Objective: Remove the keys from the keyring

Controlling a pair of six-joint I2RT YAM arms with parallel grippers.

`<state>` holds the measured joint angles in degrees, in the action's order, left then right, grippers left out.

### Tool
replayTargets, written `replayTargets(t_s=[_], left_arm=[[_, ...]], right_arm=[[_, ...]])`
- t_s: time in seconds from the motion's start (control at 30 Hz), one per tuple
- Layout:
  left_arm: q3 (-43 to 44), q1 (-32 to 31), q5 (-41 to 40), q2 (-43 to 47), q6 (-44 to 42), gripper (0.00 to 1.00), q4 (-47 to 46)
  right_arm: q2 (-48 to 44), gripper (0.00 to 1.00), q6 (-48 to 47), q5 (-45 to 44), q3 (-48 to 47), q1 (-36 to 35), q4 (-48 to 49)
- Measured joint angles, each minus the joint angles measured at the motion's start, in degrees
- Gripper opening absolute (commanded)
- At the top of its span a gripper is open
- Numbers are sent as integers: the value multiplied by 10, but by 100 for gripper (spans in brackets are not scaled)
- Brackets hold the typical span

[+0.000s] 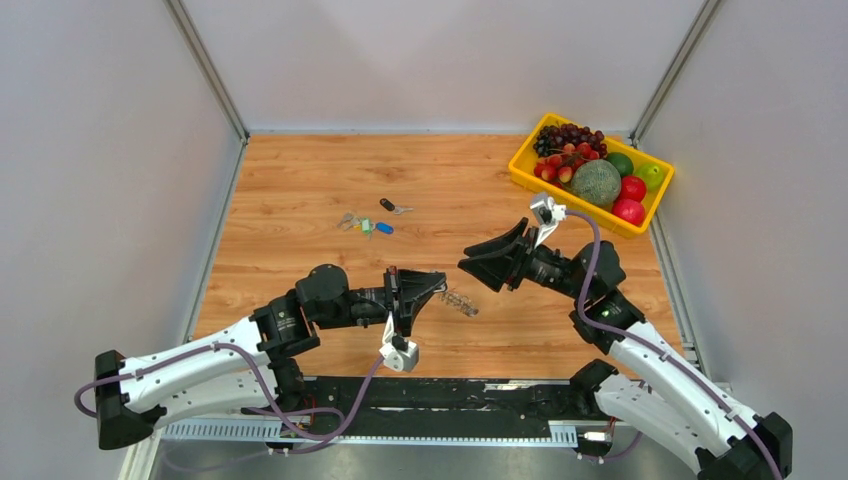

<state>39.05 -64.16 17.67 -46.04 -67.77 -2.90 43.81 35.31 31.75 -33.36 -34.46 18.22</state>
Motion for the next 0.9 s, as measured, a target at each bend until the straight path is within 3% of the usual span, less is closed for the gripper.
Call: replayTargets(t_s=[0.2,0.5,0.9], left_arm=[[0,0,-2,8,0,0,0],[0,0,2,10,1,0,0],[0,0,9,13,6,0,0]], right_arm=[[-28,67,-123,44,3,-17,-29],[-54,59,-266,90,15,-47,-48],[24,59,-316,103,15,-91,-35]])
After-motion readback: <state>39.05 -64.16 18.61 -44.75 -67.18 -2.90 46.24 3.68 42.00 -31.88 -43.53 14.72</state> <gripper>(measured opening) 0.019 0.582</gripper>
